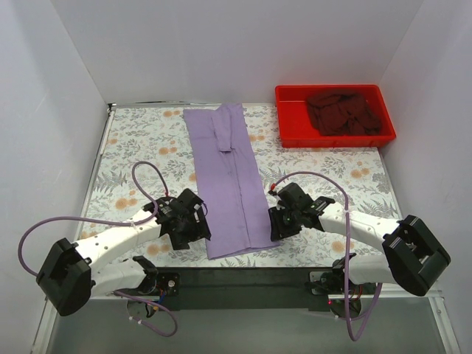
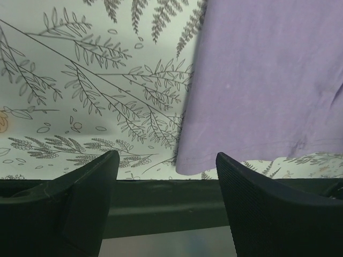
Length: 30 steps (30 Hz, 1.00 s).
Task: Fold and stack the t-shirts
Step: Fold the tshirt
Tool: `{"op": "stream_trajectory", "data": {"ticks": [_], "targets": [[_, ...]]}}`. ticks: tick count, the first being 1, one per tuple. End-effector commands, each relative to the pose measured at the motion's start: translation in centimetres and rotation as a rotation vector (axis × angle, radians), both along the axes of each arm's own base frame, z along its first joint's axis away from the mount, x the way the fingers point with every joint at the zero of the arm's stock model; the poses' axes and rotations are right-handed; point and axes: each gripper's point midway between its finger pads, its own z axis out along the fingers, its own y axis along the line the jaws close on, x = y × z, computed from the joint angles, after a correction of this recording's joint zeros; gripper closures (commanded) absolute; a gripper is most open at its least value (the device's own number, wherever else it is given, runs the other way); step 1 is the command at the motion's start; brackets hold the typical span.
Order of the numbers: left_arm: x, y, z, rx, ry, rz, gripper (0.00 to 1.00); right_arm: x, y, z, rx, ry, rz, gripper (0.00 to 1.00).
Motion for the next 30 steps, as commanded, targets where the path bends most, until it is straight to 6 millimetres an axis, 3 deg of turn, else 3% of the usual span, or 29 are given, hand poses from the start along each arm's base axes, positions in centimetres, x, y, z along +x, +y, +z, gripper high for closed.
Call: {"op": "stream_trajectory", "data": {"ticks": [1, 5, 13, 17, 23, 29, 30], "targets": [[-0.9, -0.9, -0.4, -0.017, 0.039, 0.002, 0.28, -0.9, -0.7, -1.5, -0.03, 0.046, -0.008, 0.6], [-1.5, -1.5, -0.9, -0.006, 0.057, -0.021, 0.29, -1.6, -1.1, -2.0, -0.036, 0.072, -0.006, 0.66], [-2.9, -2.1, -2.0, 0.032, 0.104, -0.043, 0.4, -2.1, -1.5, -2.4, -0.044, 0.075, 0.004, 0.92], [-3.1, -2.6, -1.9, 0.04, 0.113, -0.055, 0.46, -2.0, -1.4, -2.3, -0.039, 0.071, 0.014, 0.94], [-3.1, -3.2, -2.3, 0.055, 0.126, -0.065, 0.48, -2.2, -1.3, -2.6, -0.037, 0.081, 0.026, 0.96], [-3.8, -3.5, -3.1, 0.096, 0.157, -0.091, 0.6, -2.3, -1.3, -2.7, -0.033, 0.081, 0.032, 0.97], [-3.9, -3.4, -3.3, 0.103, 0.163, -0.088, 0.66, -2.3, -1.4, -2.7, -0.033, 0.083, 0.033, 0.99]]}}
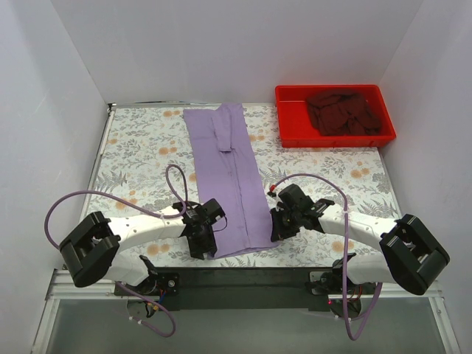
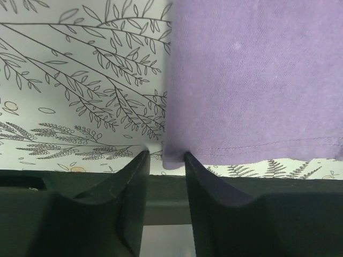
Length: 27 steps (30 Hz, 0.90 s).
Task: Fold and stack the t-shirts
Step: Fold the tshirt
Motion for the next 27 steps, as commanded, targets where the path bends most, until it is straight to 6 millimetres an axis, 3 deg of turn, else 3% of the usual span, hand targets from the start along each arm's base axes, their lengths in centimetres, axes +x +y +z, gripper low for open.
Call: {"op": "stream_trajectory", "data": {"ticks": [1, 6, 9, 12, 16, 18, 21, 24, 25, 27], "targets": [[-0.3, -0.2, -0.3, 0.017, 0.015, 0.008, 0.71, -1.9, -2.1, -2.2, -0.093, 0.06, 0.024, 0.99], [-1.3, -0.2, -0.6, 0.013, 0.059, -0.001, 1.0, -2.4, -1.8, -1.8, -0.08, 0.077, 0.06, 0.99], [-2.6, -0.2, 0.0, 0.01, 0.08, -0.015, 1.0, -4.0, -2.2, -1.3, -0.116, 0.113, 0.108, 0.99], [-5.1, 0.1, 1.1, 0.008, 0.116, -0.028, 1.0, -6.2, -2.7, -0.1, -0.159, 0.142, 0.155, 0.99], [-9.9, 0.2, 2.0, -0.012, 0.183, -0.069, 1.0, -9.6, -3.4, 1.0, -0.172, 0.195, 0.196, 0.99], [-10.7, -0.1, 2.4, -0.043, 0.201, -0.049, 1.0, -10.2, -3.1, 1.9, -0.136, 0.189, 0.203, 0.99], [-8.4, -1.4, 4.2, -0.135, 0.097, -0.015, 1.0, -8.1, -2.3, 3.6, -0.13, 0.095, 0.184, 0.99], [-3.9, -1.9, 6.1, -0.2, 0.009, 0.021, 1.0, -3.9, -0.8, 5.8, -0.15, -0.027, 0.161, 0.99], [-0.9, -1.5, 6.8, -0.207, -0.059, 0.035, 1.0, -2.6, -0.4, 6.3, -0.155, -0.053, 0.149, 0.99], [2.0, -0.6, 6.9, -0.179, -0.11, 0.061, 1.0, 1.0, 0.6, 7.6, -0.159, -0.116, 0.135, 0.99]]}}
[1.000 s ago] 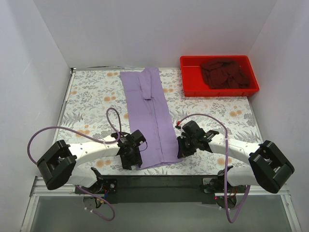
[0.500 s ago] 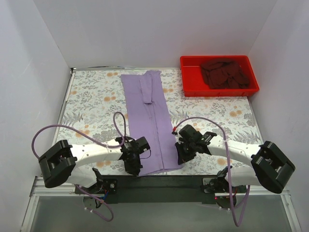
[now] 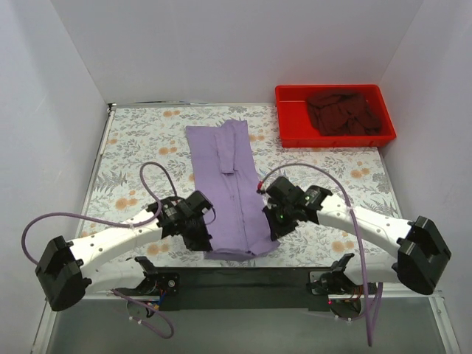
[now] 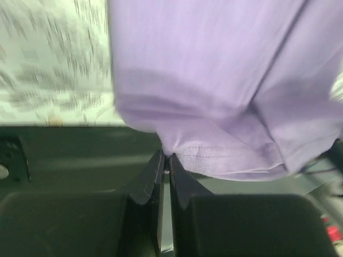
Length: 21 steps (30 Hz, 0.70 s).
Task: Fold and stack the t-shirts
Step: Fold the tshirt
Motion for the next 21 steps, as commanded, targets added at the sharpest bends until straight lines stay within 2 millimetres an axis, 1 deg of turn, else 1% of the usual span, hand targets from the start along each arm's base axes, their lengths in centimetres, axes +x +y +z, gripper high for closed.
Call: {"op": "stream_trajectory", "data": {"ticks": [1, 2, 3, 4, 5, 6, 7, 8, 9, 10, 11, 12, 14, 15, 16, 19, 20, 21], "targets": [[6.9, 1.8, 1.5, 0.029, -0.156, 0.061, 1.0, 6.7, 1.6, 2.9, 0.0, -0.167, -0.025, 0.99], [8.9, 2.1, 2.2, 0.04, -0.21, 0.084, 1.0, 8.2, 2.0, 3.5, 0.007, -0.198, -0.032, 0.99], [10.3, 2.5, 1.9, 0.069, -0.225, 0.092, 1.0, 9.9, 1.8, 3.0, -0.013, -0.2, -0.041, 0.99], [12.4, 3.1, 2.2, 0.075, -0.264, 0.136, 1.0, 11.5, 2.6, 4.3, 0.013, -0.235, -0.05, 0.99], [13.9, 3.3, 2.7, 0.084, -0.307, 0.125, 1.0, 12.6, 2.9, 4.0, 0.002, -0.233, -0.052, 0.99], [15.0, 3.6, 2.8, 0.094, -0.333, 0.137, 1.0, 13.6, 2.9, 4.2, 0.005, -0.243, -0.064, 0.99], [16.6, 4.2, 2.6, 0.111, -0.352, 0.168, 1.0, 14.9, 3.5, 5.1, 0.021, -0.276, -0.054, 0.99], [17.8, 4.7, 3.0, 0.13, -0.386, 0.169, 1.0, 15.5, 3.8, 4.6, 0.016, -0.267, -0.054, 0.99], [18.6, 5.1, 3.1, 0.141, -0.398, 0.183, 1.0, 16.5, 3.8, 4.7, 0.022, -0.278, -0.062, 0.99], [19.5, 5.8, 3.1, 0.159, -0.409, 0.208, 1.0, 17.0, 4.0, 4.8, 0.026, -0.281, -0.058, 0.99], [20.2, 6.2, 3.3, 0.169, -0.426, 0.22, 1.0, 17.8, 4.5, 5.3, 0.04, -0.294, -0.057, 0.99], [21.2, 6.7, 3.6, 0.177, -0.459, 0.237, 1.0, 18.6, 4.5, 5.0, 0.037, -0.293, -0.064, 0.99], [22.2, 7.0, 4.2, 0.167, -0.497, 0.247, 1.0, 19.7, 5.1, 5.1, 0.048, -0.299, -0.059, 0.99], [22.5, 7.0, 4.4, 0.165, -0.514, 0.237, 1.0, 20.3, 5.0, 5.1, 0.049, -0.297, -0.067, 0.99], [23.4, 7.1, 4.8, 0.154, -0.541, 0.246, 1.0, 20.7, 5.1, 5.2, 0.052, -0.301, -0.068, 0.99], [24.8, 7.2, 5.1, 0.16, -0.573, 0.246, 1.0, 22.1, 5.4, 5.2, 0.057, -0.304, -0.069, 0.99], [25.2, 7.3, 4.6, 0.167, -0.568, 0.245, 1.0, 22.5, 5.3, 4.6, 0.048, -0.295, -0.07, 0.99], [25.5, 7.4, 4.3, 0.172, -0.562, 0.246, 1.0, 23.0, 5.4, 4.7, 0.052, -0.3, -0.072, 0.99]]}}
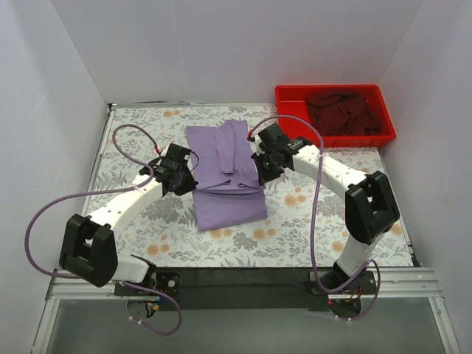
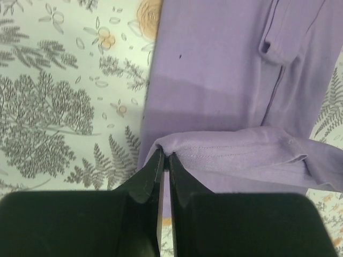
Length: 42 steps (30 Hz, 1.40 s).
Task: Fold and stack the t-shirts
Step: Fold the tshirt
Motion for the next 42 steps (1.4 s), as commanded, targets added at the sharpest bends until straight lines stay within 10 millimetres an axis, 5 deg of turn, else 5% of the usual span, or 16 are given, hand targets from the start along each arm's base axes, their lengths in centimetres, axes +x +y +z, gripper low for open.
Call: {"op": "stream_trajectory", "data": {"ticks": [1, 12, 17, 20, 23, 27, 33, 34, 36, 39, 42], "targets": [[3.6, 0.5, 1.5, 0.029, -0.105, 0.005, 1.0, 2.5, 0.5, 1.1, 0.022, -0.05, 0.013, 0.99], [7.4, 0.8, -0.3, 0.064, -0.09, 0.024, 1.0, 6.1, 0.9, -0.7, 0.017, -0.052, 0.014, 0.99], [8.0, 0.6, -2.6, 0.08, -0.045, 0.023, 0.98, 7.1, 0.9, -2.2, 0.007, -0.041, 0.008, 0.99], [8.1, 0.5, -3.8, 0.081, -0.021, 0.015, 0.84, 7.7, 0.9, -3.0, -0.005, -0.039, 0.0, 0.92], [8.1, 0.4, -3.7, 0.079, -0.022, 0.012, 0.59, 8.0, 1.0, -2.6, -0.002, -0.052, -0.003, 0.72], [7.8, 0.3, -0.7, 0.055, -0.091, -0.001, 0.34, 7.9, 1.0, -0.3, 0.029, -0.101, -0.031, 0.52], [4.4, -2.0, 2.2, 0.011, -0.161, -0.033, 0.33, 6.4, 1.8, 3.8, 0.123, -0.261, -0.061, 0.52], [3.2, -3.8, 2.7, -0.008, -0.172, -0.078, 0.36, 5.0, 1.9, 2.5, 0.136, -0.227, -0.052, 0.54], [1.4, -5.3, 1.4, -0.031, -0.137, -0.102, 0.42, 4.2, 3.0, 3.2, 0.191, -0.258, -0.032, 0.64], [-1.4, -8.3, -1.0, -0.064, -0.079, -0.185, 0.6, 1.9, 3.9, 1.1, 0.208, -0.213, -0.001, 0.72], [-2.9, -9.7, -3.6, -0.054, -0.012, -0.23, 0.66, 0.4, 4.9, -1.0, 0.233, -0.16, 0.03, 0.75]]}}
